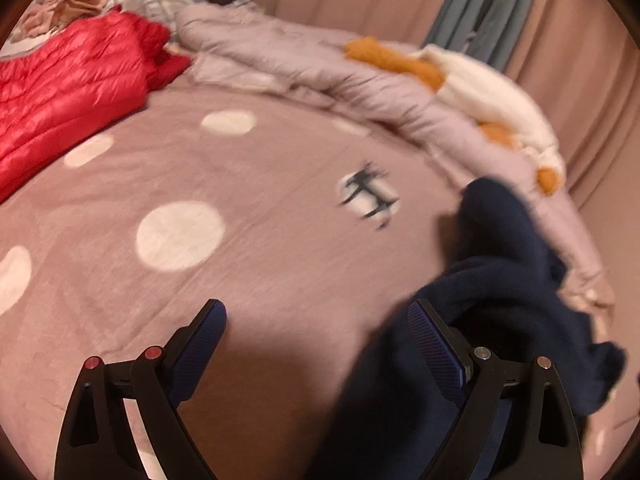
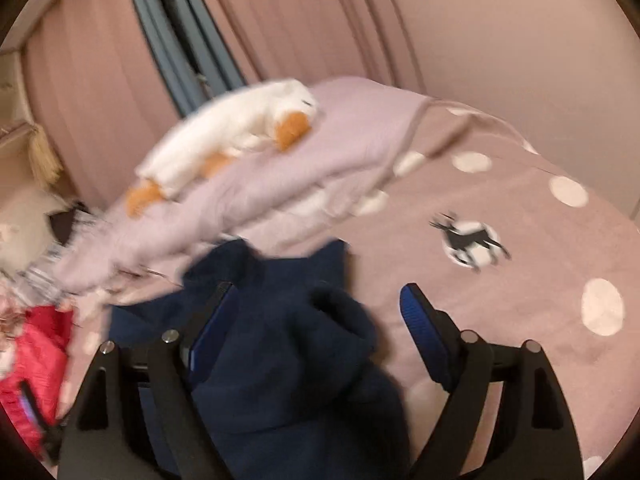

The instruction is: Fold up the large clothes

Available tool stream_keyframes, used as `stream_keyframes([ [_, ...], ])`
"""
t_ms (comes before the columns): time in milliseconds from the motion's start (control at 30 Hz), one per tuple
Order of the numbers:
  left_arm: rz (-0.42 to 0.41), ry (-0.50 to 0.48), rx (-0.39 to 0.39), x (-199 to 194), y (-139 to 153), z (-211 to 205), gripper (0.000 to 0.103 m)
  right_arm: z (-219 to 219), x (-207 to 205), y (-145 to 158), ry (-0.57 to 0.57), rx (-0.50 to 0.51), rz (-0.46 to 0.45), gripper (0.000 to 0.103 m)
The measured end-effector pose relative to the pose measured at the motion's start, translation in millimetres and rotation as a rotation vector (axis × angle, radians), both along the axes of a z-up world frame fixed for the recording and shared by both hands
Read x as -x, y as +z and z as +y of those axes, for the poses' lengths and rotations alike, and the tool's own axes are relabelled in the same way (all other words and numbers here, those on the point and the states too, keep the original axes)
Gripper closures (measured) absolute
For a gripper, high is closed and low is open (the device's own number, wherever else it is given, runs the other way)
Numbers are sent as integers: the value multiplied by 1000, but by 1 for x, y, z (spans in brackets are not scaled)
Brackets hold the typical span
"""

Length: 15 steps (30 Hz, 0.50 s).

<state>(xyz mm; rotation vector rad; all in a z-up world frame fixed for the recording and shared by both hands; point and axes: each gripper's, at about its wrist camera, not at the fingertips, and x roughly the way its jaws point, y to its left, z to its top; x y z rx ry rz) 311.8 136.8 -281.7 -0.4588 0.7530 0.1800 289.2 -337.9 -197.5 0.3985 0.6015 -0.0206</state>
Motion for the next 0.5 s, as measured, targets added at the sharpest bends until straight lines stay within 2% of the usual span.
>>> stream_keyframes([
  [33, -37, -23, 2, 1, 8, -4, 11, 6, -7, -3, 37, -10, 8, 26],
  [67, -93, -65, -11, 2, 22, -11, 11, 12, -11, -8, 61, -11, 24, 40],
  [100, -130, -95, -27, 3, 30, -17, 11, 17, -17, -18, 81, 0, 62, 48],
  [167, -197, -162, -77, 0, 45, -34, 11, 22, -28, -44, 72, 27, 177, 82],
  [200, -190, -188, -103, -7, 47, -43, 11, 20, -31, -64, 46, 39, 259, 86],
  [233, -151, -214, -124, -19, 43, -54, 14, 17, -27, -76, 28, 42, 300, 93],
  [267, -124, -236, -133, -27, 38, -61, 23, 12, -19, -90, 15, 44, 312, 103],
  [333, -10, -307, -131, -45, 8, -72, 36, 10, 2, -96, 33, 66, 237, 103],
  [400, 113, -292, -117, -47, -23, -68, 36, 15, 10, -100, 22, 165, 291, 103],
  [433, 139, -279, -93, -43, -37, -62, 35, 15, 12, -102, 23, 196, 312, 103],
  [500, 96, -272, -48, -32, -40, -53, 35, 7, 14, -106, -8, 188, 358, 100],
])
